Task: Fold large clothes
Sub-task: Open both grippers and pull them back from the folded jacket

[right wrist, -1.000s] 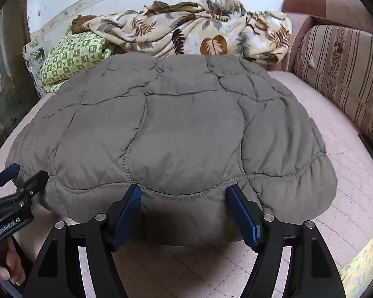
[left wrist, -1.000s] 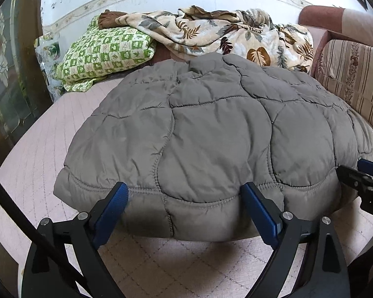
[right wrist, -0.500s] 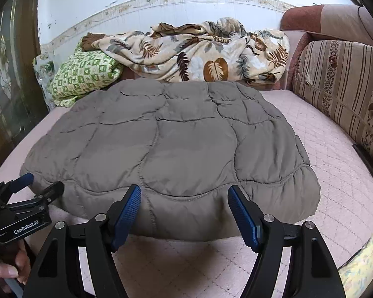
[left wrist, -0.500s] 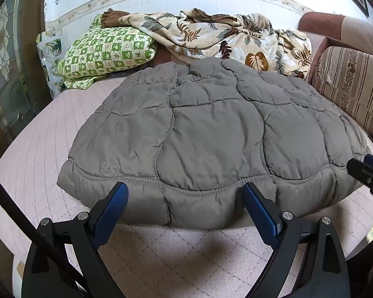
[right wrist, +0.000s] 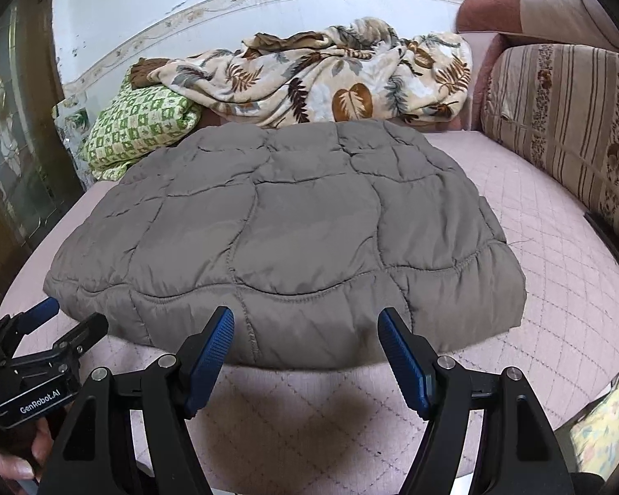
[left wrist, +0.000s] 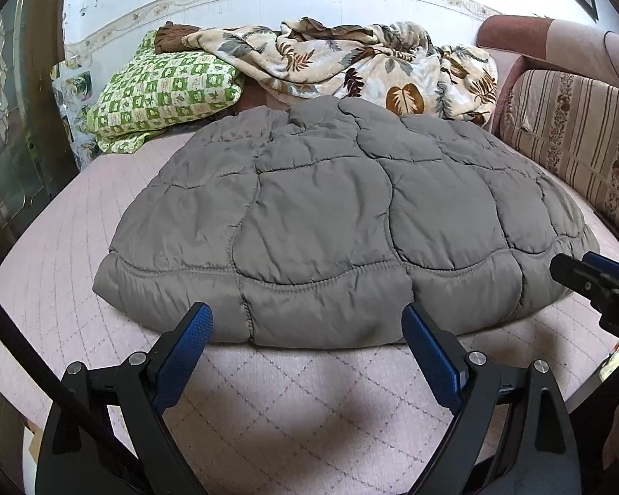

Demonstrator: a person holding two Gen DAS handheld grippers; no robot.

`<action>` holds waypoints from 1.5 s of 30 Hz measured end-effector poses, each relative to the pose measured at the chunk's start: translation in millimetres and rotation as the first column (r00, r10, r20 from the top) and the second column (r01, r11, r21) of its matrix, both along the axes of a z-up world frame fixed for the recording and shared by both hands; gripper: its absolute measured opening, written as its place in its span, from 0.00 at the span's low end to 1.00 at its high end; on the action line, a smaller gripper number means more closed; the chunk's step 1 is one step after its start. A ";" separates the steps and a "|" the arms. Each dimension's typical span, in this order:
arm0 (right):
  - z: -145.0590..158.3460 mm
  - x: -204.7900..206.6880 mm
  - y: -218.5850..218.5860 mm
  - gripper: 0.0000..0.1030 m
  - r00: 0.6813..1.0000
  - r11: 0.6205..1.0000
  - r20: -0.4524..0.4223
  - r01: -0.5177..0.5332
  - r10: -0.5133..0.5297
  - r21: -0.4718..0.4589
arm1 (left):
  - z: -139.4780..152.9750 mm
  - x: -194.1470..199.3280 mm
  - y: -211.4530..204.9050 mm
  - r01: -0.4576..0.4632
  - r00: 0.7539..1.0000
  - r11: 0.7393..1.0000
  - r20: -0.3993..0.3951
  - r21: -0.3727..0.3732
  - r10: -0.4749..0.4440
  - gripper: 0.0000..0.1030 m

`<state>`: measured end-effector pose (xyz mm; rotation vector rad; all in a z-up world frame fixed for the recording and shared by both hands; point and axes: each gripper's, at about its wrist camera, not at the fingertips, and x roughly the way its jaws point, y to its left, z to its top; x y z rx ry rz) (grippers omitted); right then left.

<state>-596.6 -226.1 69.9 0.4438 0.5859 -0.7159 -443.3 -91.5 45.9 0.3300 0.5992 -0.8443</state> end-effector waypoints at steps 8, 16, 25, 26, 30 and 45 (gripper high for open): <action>-7.4 4.4 -6.9 0.74 1.000 1.000 -0.004 0.010 -0.010 0.022 | -5.6 10.1 -2.3 -0.016 0.999 1.000 -0.030 0.016 0.016 0.90; -6.3 7.8 -3.4 0.74 1.000 1.000 -0.001 -0.005 0.005 0.016 | -6.3 11.1 -2.0 -0.023 0.999 0.999 -0.033 0.024 0.024 0.90; -3.7 2.3 4.3 0.74 1.000 1.000 0.001 -0.008 0.008 -0.002 | -6.9 14.7 -3.6 -0.045 0.998 0.997 -0.038 0.062 0.047 0.90; -3.8 2.3 5.3 0.74 1.000 1.000 -0.001 -0.007 0.007 -0.003 | -7.1 15.2 -4.4 -0.047 0.998 0.996 -0.039 0.070 0.050 0.90; 0.4 -1.0 10.5 0.74 1.000 1.000 -0.001 -0.002 0.002 -0.029 | 4.5 12.7 0.5 -0.071 0.997 0.995 -0.013 0.076 0.072 0.90; 32.6 -53.3 78.9 0.78 0.995 0.978 0.096 0.035 -0.015 -0.205 | 51.4 -32.2 51.0 -0.040 0.998 0.999 0.048 -0.011 0.040 0.91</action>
